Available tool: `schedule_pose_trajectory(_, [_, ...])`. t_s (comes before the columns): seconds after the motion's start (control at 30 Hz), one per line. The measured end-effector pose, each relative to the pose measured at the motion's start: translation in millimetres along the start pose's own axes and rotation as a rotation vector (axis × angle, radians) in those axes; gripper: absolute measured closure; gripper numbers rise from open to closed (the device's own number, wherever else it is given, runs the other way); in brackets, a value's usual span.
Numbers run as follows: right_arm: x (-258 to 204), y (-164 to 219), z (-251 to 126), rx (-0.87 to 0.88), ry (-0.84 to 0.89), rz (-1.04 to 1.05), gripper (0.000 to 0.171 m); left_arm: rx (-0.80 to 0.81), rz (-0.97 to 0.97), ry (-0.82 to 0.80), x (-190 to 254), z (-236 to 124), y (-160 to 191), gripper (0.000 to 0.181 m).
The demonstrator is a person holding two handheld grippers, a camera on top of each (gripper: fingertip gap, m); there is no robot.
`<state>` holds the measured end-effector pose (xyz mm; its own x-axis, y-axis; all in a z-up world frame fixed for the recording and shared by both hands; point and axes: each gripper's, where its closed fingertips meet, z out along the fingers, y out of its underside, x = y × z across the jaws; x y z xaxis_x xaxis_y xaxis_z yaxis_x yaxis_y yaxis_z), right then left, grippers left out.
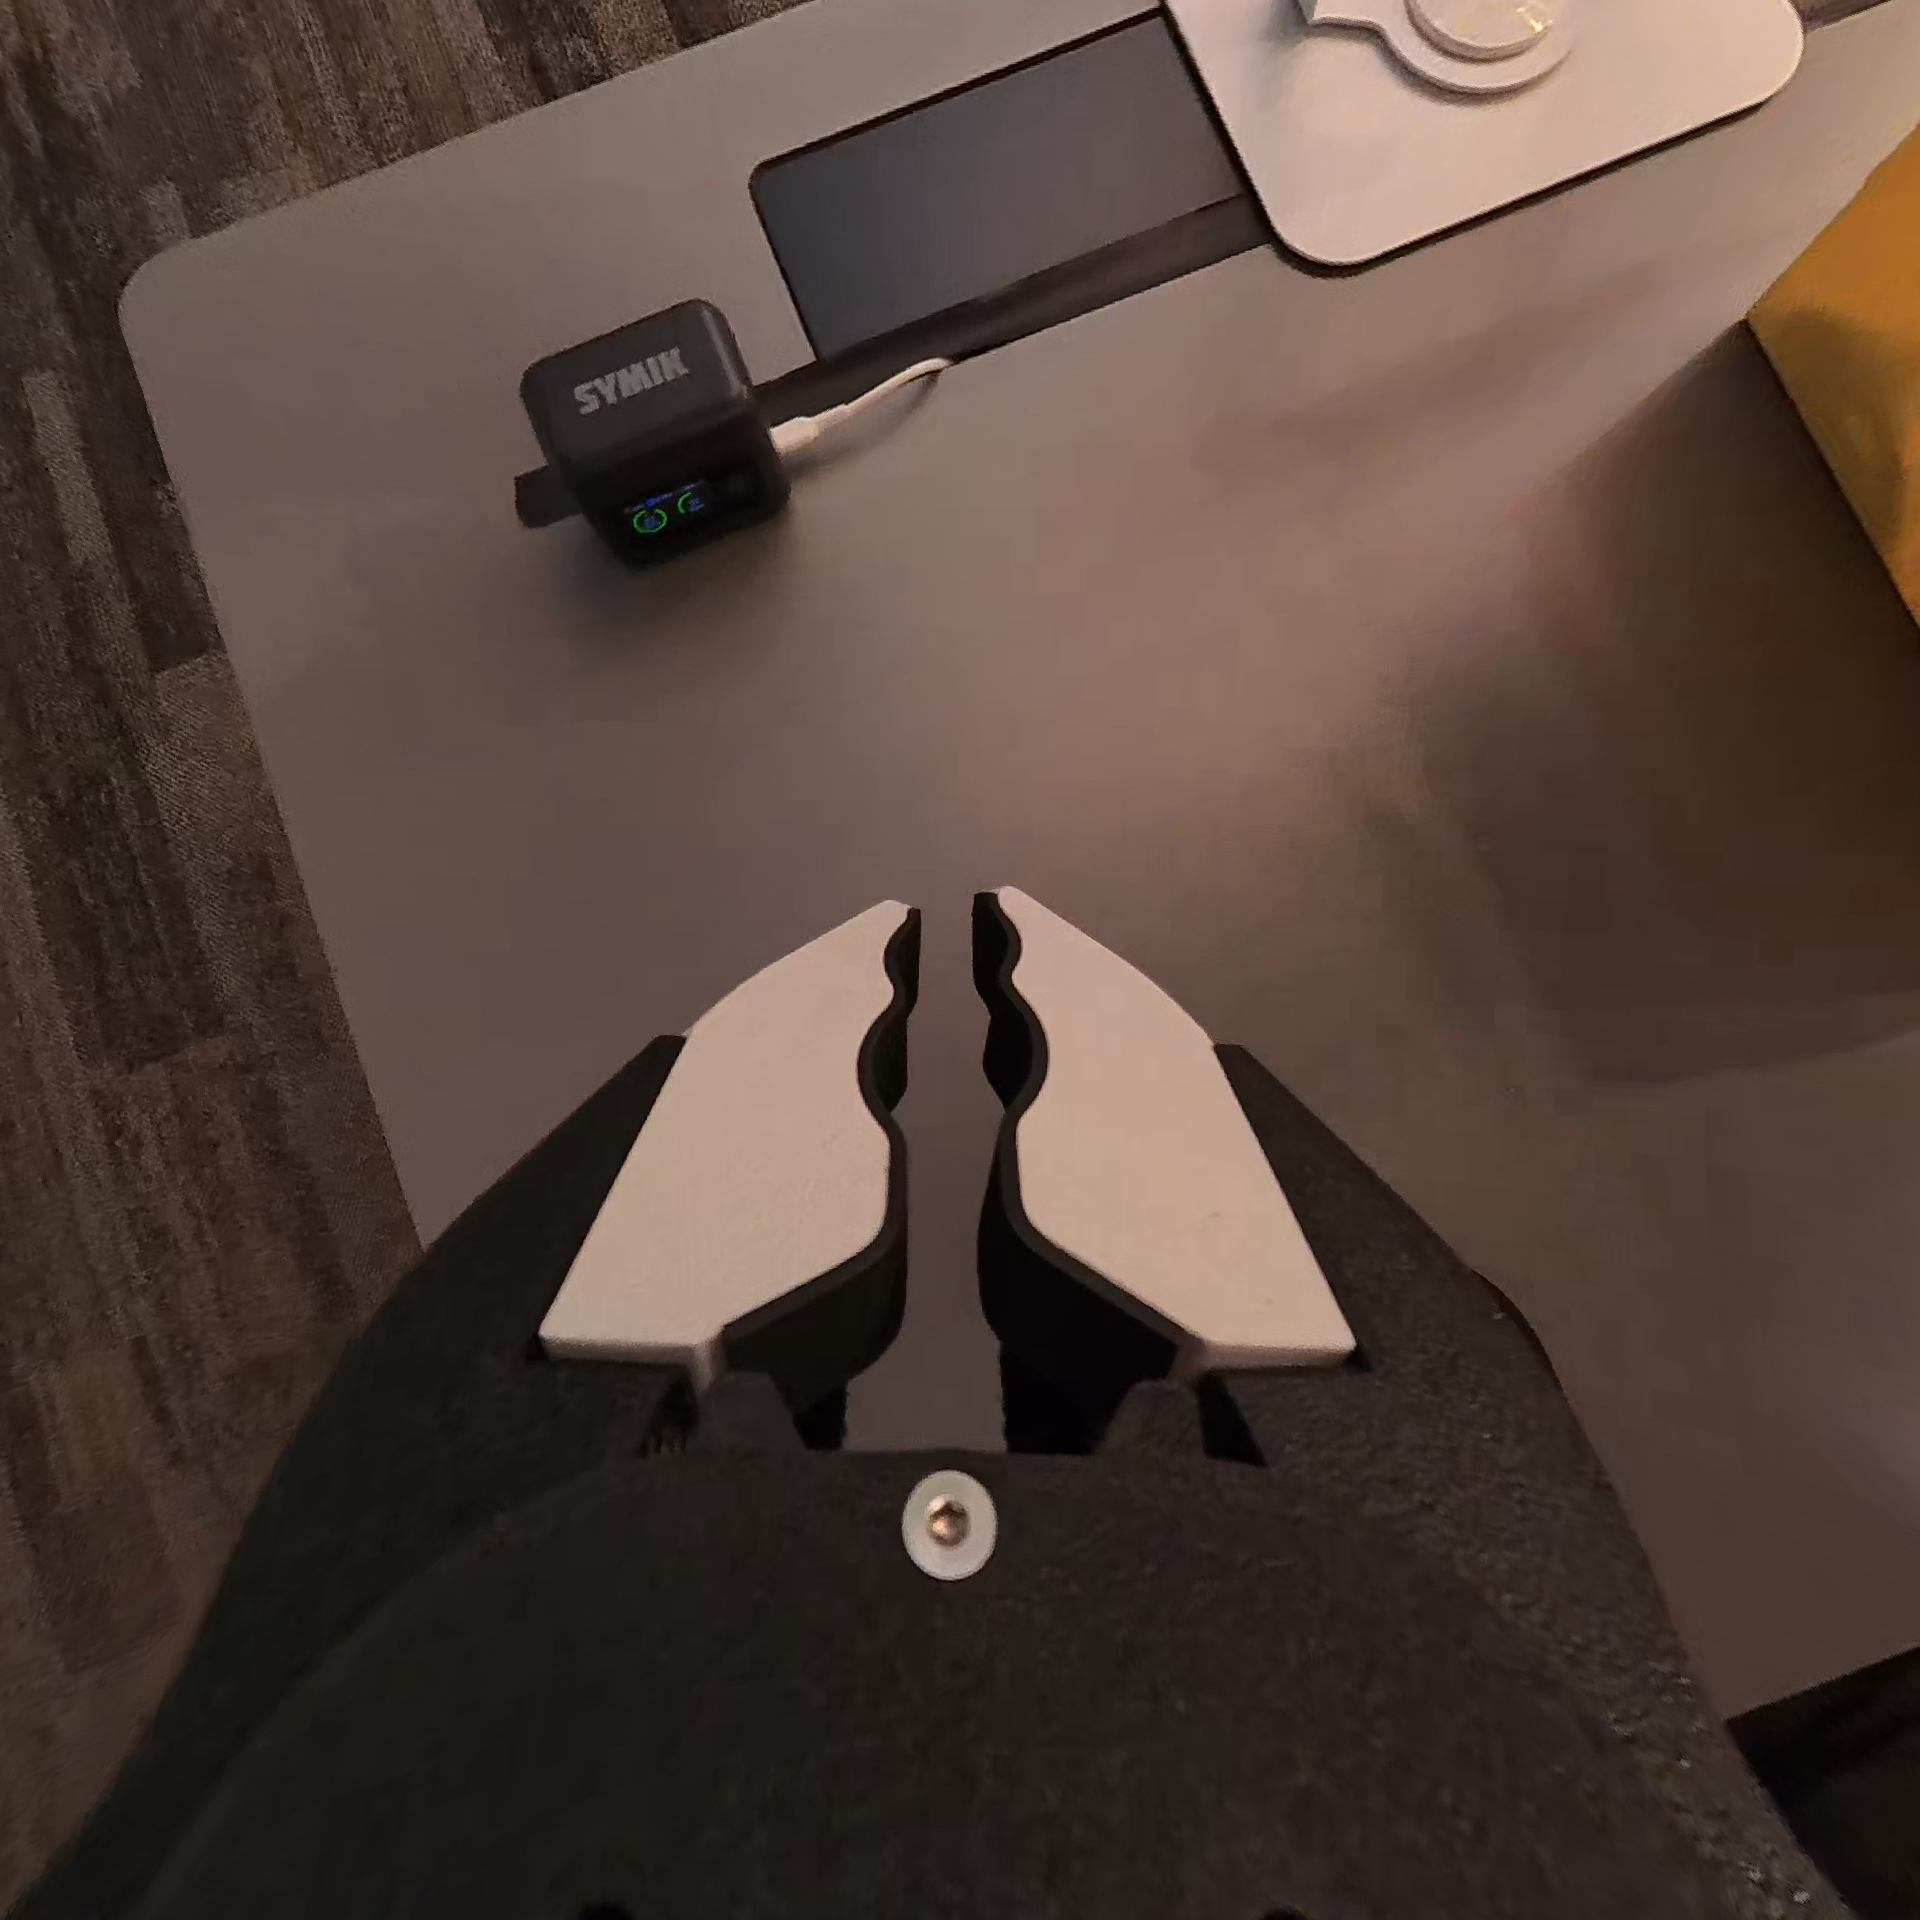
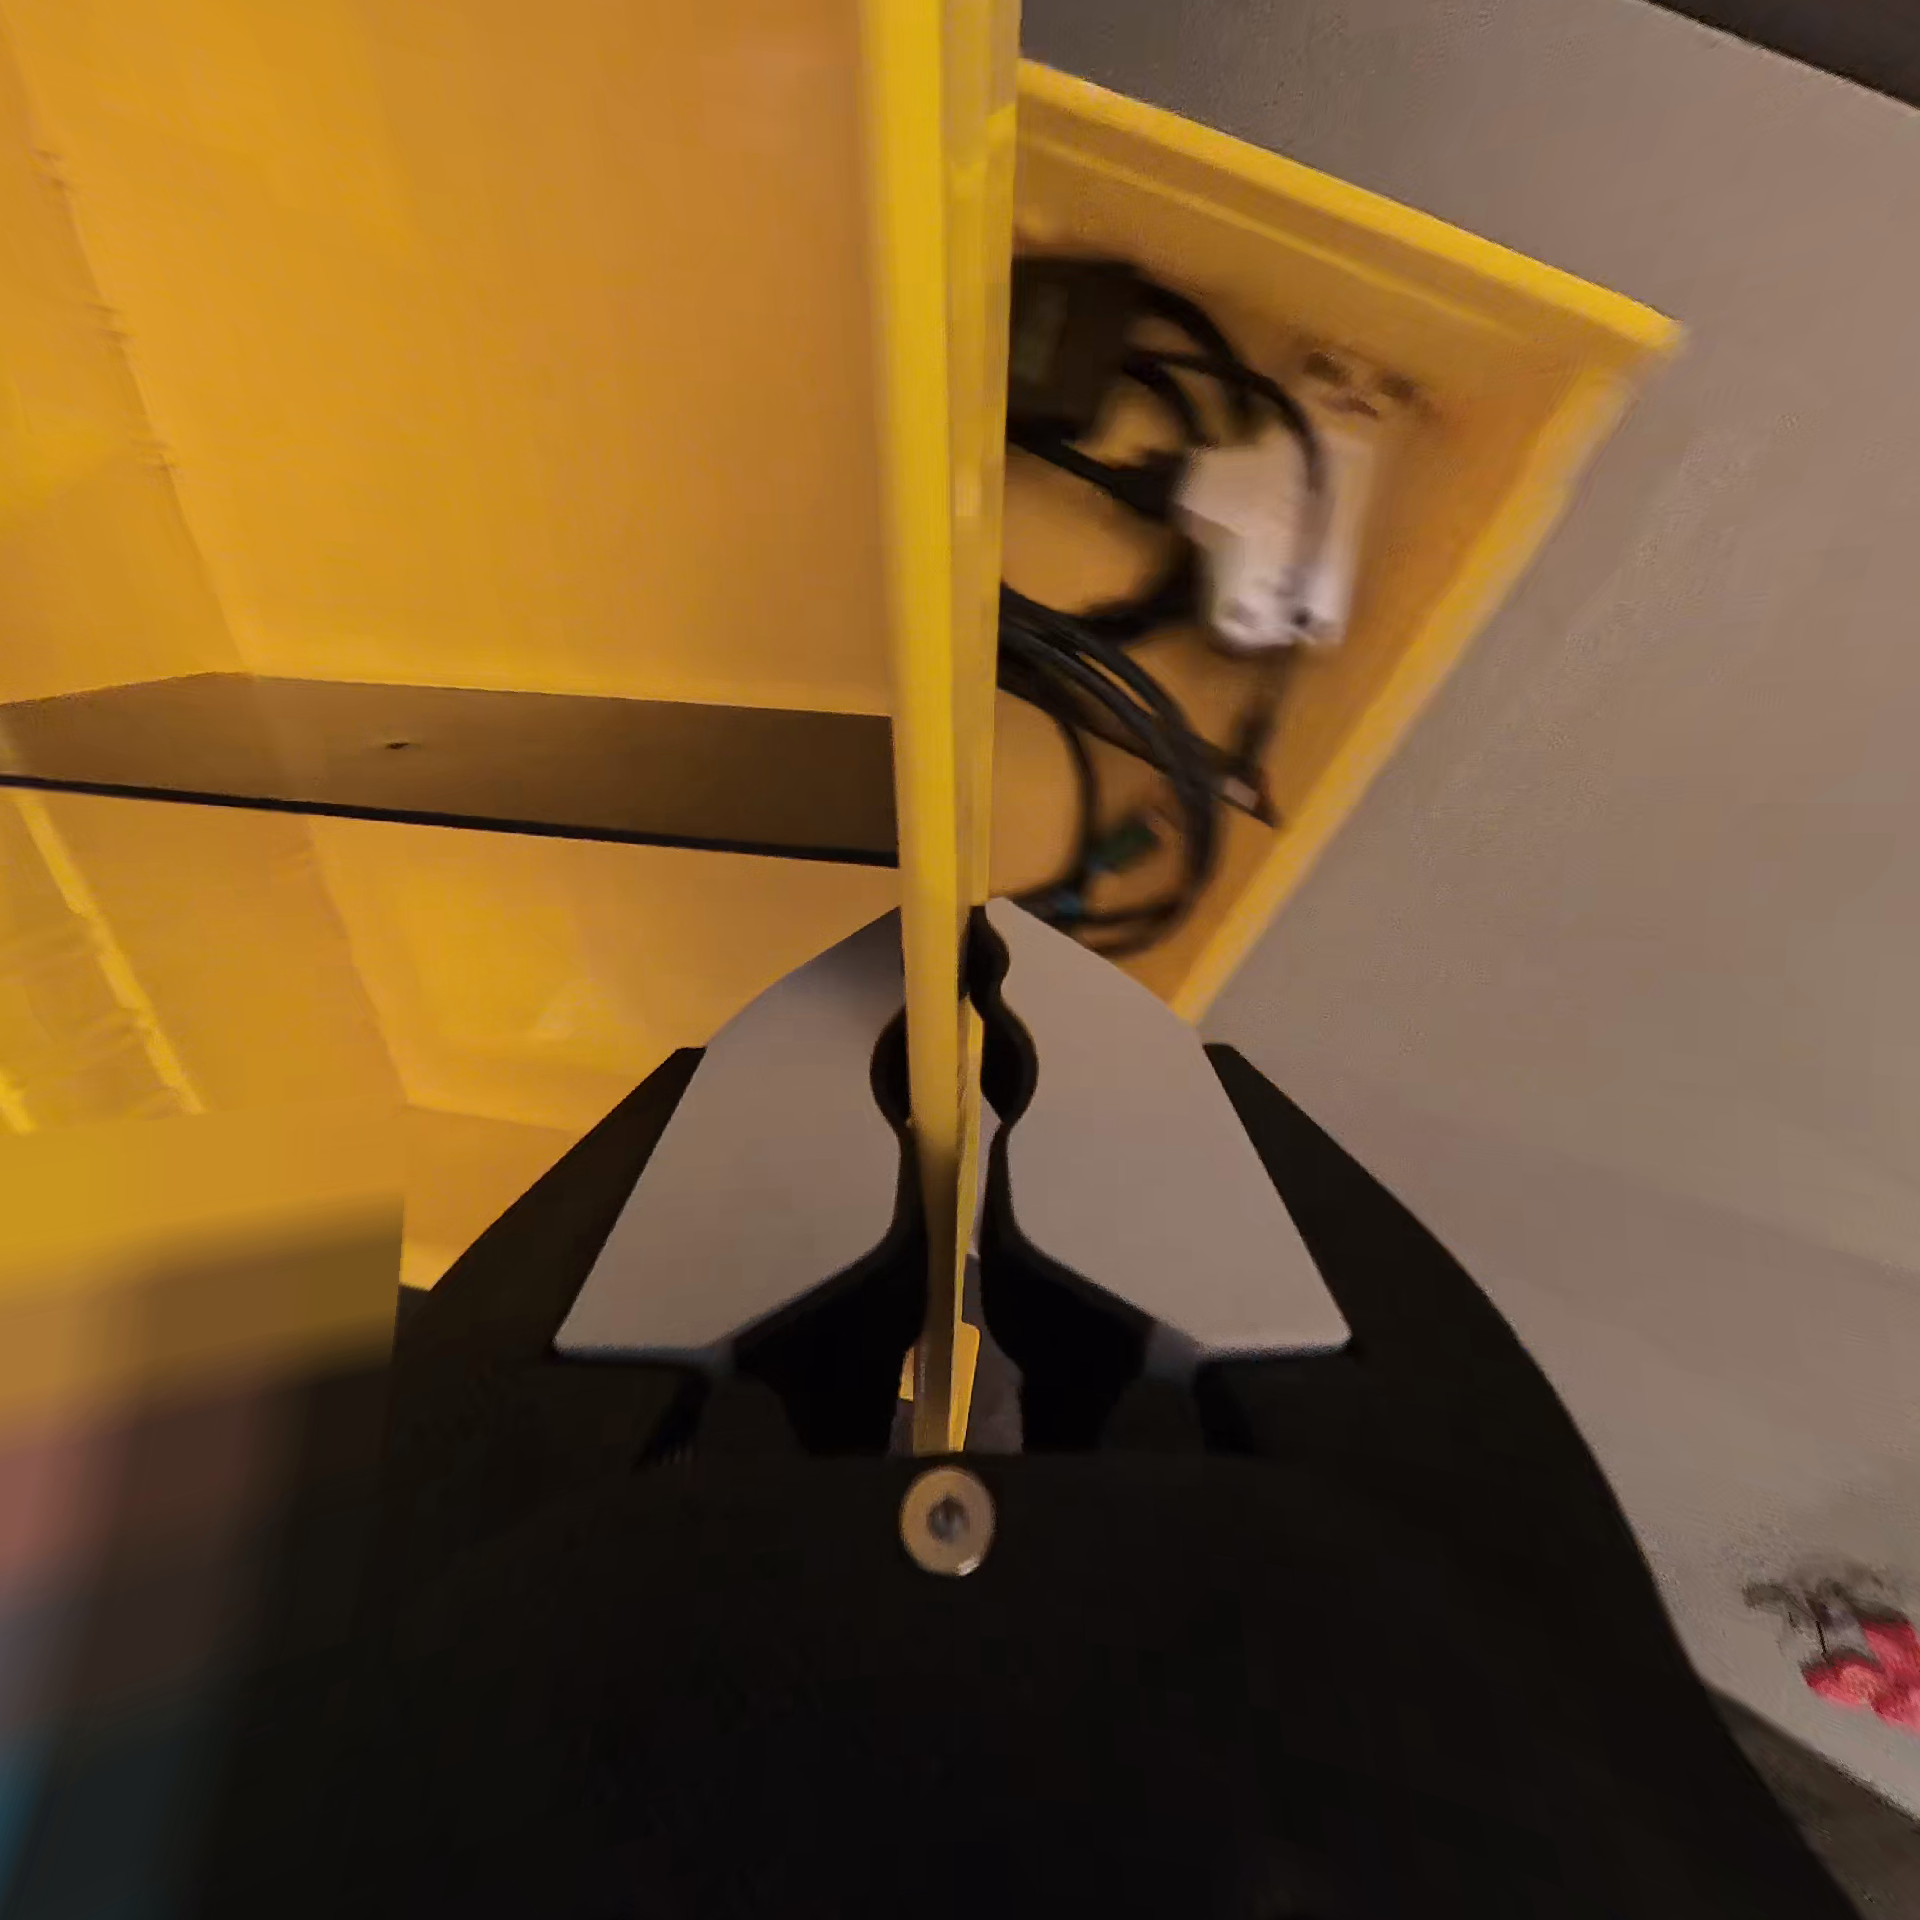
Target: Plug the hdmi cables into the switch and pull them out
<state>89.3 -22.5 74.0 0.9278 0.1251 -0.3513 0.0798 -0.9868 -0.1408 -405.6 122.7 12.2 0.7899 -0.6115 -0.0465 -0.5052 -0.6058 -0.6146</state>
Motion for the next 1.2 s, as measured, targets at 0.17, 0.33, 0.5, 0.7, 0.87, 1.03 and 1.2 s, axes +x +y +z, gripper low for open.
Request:
schedule_pose_trajectory(0.17, [138.7, 81.3, -46.5, 0.201, 0.05, 0.254, 0.165, 0.007, 0.068, 0.015, 26.8, 2.6, -17.0, 0.171])
schedule_pose_trajectory(0.33, [216.3, 146.7, -26.8, 0.303, -0.024, 0.401, 0.166, 0.232, 0.158, 0.603, 166.2, -31.0, -75.3, 0.164])
schedule_pose_trajectory(0.5, [267.0, 166.6, 5.1, 0.384, -0.016, 0.463, 0.162, 0.327, 0.306, 0.858, 282.9, -32.9, -97.0, 0.144])
schedule_pose_trajectory(0.7, [295.8, 170.0, 18.3, 0.415, 0.132, 0.478, 0.158, 0.08, 0.205, 1.006, 358.6, 15.5, -72.2, 0.139])
schedule_pose_trajectory(0.87, [305.4, 162.6, 31.3, 0.412, 0.128, 0.507, 0.157, -0.187, 0.09, 0.82, 371.1, 55.0, -67.3, 0.134])
schedule_pose_trajectory(1.03, [308.2, 153.4, 49.2, 0.354, 0.084, 0.506, 0.157, -0.467, 0.004, 0.526, 343.7, 88.3, -48.1, 0.127])
schedule_pose_trajectory(1.2, [314.8, 153.7, 63.3, 0.331, 0.027, 0.556, 0.157, -0.609, -0.099, 0.505, 356.2, 107.7, -30.8, 0.13])
